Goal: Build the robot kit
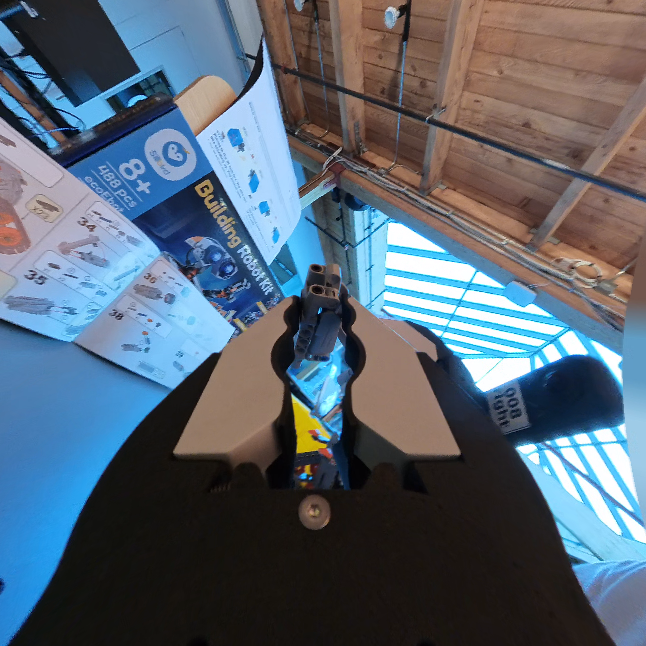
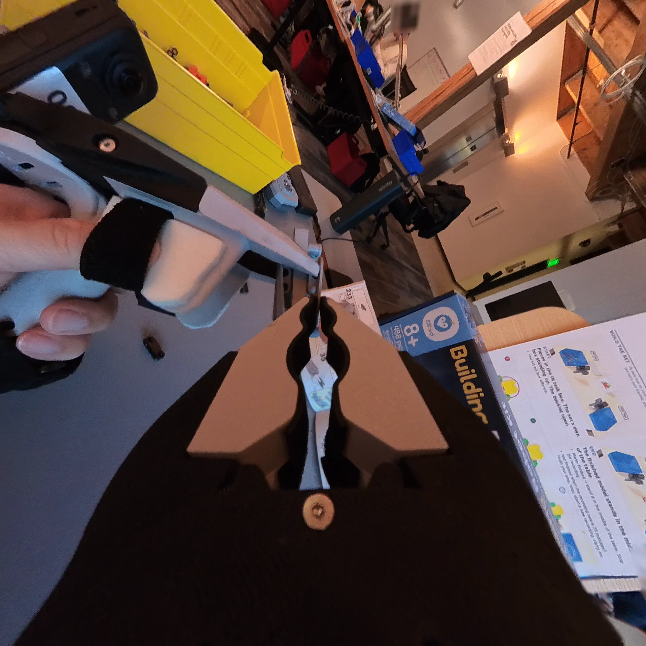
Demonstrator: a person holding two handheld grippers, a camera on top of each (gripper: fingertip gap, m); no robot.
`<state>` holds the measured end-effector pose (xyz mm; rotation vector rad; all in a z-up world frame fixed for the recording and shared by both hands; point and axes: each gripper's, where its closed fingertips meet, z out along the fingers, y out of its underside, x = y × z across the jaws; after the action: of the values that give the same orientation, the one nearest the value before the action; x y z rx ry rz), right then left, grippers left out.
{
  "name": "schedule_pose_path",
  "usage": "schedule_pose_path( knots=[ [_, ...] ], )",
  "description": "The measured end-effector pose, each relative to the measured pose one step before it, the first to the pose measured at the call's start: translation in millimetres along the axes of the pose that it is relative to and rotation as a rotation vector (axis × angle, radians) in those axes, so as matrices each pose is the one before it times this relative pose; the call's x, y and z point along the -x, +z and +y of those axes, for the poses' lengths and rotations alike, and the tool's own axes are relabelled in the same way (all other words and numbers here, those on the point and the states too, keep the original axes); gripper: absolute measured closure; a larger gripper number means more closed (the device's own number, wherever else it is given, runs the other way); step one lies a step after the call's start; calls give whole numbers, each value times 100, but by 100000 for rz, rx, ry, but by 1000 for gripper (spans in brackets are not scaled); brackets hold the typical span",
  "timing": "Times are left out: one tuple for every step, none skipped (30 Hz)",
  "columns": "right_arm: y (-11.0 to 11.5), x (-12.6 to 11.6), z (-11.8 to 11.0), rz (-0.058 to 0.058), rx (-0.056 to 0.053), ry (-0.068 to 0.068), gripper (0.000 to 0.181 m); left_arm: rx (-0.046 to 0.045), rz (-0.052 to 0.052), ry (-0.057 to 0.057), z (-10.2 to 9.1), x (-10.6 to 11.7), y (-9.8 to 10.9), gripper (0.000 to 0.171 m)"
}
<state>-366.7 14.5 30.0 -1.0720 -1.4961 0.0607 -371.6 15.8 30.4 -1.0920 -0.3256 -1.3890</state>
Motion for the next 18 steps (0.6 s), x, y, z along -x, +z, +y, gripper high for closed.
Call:
schedule_pose_path(
  knots=[
    [-75,-53,-195,670,-1877,-612,180,-536,1528,-1343,-98,-188,-1,150],
    [-23,-55,-122,752,-1025,-47,180,-530,1565,-1959,-86,-134,20,150],
    [11,-10,-18,602,-53,-504,180,-293,1293,-2533,-58,-26,26,150],
    [42,38,52,346,556,-1268,180,-70,986,-3110,-30,63,2,151],
    [34,65,79,143,561,-1373,180,-98,726,-2856,8,115,-22,150],
    [56,87,117,-123,632,-1167,180,133,82,-1760,28,153,-39,150],
    [58,65,144,-227,616,-483,179,504,-597,-396,53,148,-26,150],
    [0,-16,-16,-4,-454,457,179,474,-298,892,4,32,-7,150],
    [-10,-18,-49,-120,-322,950,179,619,-229,1719,3,-55,-3,150],
    [26,-10,53,-130,690,925,179,1071,-942,2740,16,-6,0,150],
    [19,-14,-8,181,394,451,179,1145,-1032,3511,1,-21,-10,151],
    [13,4,-63,251,6,318,179,940,-685,3196,-34,-55,-25,151],
    [33,35,-15,-18,425,686,180,772,-735,2437,-38,-21,-19,150],
    [29,49,52,-685,795,1119,179,848,-835,2099,-8,3,-20,151],
    [-23,24,10,-961,231,1517,179,900,-457,1672,7,-27,1,151],
    [-73,-8,-83,-1074,-719,1912,179,885,81,1411,-18,-104,23,151],
    [-100,-40,-142,-1290,-1333,2446,179,679,452,1528,-50,-166,27,151],
    [-106,-3,-118,-1832,-1310,2925,179,558,326,1885,-49,-169,29,151]
  ],
)
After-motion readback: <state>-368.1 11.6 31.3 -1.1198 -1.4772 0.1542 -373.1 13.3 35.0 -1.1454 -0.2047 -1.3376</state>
